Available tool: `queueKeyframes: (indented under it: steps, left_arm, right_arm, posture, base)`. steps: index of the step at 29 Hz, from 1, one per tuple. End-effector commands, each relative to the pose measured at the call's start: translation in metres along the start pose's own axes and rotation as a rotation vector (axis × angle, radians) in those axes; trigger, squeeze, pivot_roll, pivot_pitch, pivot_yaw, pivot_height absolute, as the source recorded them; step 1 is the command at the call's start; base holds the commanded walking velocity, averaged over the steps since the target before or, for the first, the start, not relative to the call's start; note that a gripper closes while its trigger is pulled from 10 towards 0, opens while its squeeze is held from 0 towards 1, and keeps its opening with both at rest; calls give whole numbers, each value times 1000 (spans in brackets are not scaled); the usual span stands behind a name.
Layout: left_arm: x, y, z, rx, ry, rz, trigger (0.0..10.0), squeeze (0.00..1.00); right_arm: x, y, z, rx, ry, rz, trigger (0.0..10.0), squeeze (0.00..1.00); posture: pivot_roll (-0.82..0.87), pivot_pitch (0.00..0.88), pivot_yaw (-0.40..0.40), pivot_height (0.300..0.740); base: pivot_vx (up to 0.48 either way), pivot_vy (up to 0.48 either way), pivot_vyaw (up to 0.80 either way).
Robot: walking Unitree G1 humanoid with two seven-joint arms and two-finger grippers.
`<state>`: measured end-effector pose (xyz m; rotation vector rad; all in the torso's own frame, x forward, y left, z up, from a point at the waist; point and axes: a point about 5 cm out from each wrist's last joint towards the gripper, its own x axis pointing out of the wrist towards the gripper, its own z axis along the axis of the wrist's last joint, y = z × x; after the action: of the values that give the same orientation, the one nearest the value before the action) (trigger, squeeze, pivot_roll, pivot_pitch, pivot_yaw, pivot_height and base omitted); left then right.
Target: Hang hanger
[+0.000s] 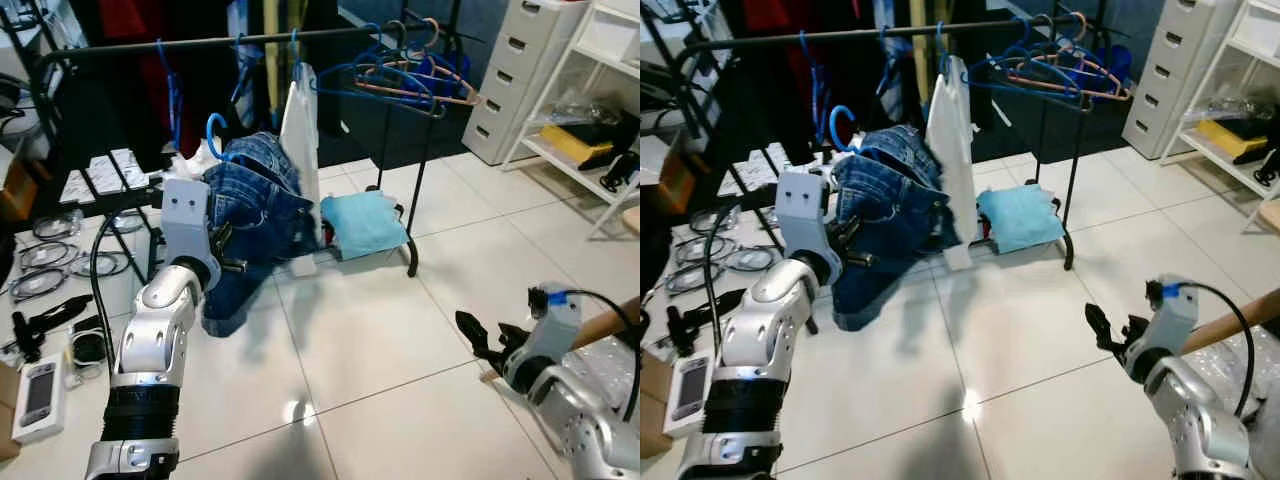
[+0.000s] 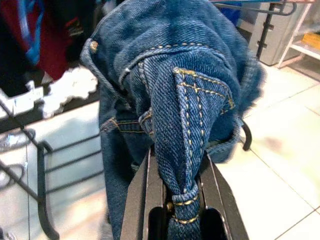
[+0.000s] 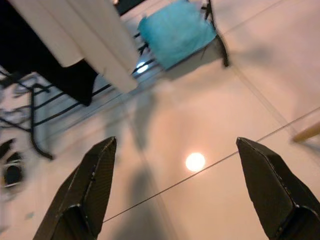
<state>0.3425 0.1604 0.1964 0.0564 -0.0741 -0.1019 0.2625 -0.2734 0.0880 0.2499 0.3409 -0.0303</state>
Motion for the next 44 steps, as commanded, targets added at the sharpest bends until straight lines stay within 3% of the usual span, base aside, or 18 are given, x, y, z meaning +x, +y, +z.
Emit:
queueKeyframes:
  steps: [1,9,11,13,27,35,37,38,41,43,44]
  left_arm:
    - [-2,11,10,28,-67,47,10000,0]
    - [2,16,22,63,-130,92,10000,0]
    - [4,23,31,67,-172,132,10000,0]
    - [4,26,33,69,-184,143,10000,0]
    - [7,38,51,88,-247,197,10000,0]
    - [8,25,42,95,-237,119,10000,0]
    - [6,4,41,80,-248,-46,10000,0]
    - [6,4,41,80,-248,-46,10000,0]
    - [2,-14,40,61,-261,-202,10000,0]
    - [1,-13,40,57,-264,-219,10000,0]
    - [0,-6,41,43,-270,-204,10000,0]
  right_arm:
    - [3,6,-5,-20,10,21,10000,0]
    - [-1,1,-29,-33,44,42,10000,0]
    - [-2,0,-50,-28,66,53,10000,0]
    - [-3,1,-55,-29,75,62,10000,0]
    - [-4,-5,-65,-39,53,40,10000,0]
    - [-7,-11,-85,-42,100,11,10000,0]
    - [-10,-12,-91,-39,114,5,10000,0]
    - [-10,-12,-91,-39,114,5,10000,0]
    - [-11,-14,-96,-39,121,2,10000,0]
    - [-11,-14,-97,-38,122,2,10000,0]
    - [-12,-14,-98,-35,120,2,10000,0]
  posture:
    - [-116,110,30,740]
    - [-114,101,30,740]
    - [-113,93,29,740]
    - [-113,93,29,740]
    - [-111,85,34,740]
    - [-109,98,35,740]
    - [-109,102,35,740]
    - [-109,102,35,740]
    - [-110,102,37,740]
    - [-110,102,37,740]
    - [-110,103,40,740]
  base:
    - [480,0,769]
    - [453,0,479]
    - [414,0,0]
    - [416,0,0]
    - [408,0,579]
    - [391,0,0]
    - [371,0,0]
    - [360,0,0]
    - [355,0,0]
    - [330,0,0]
    - [315,0,0]
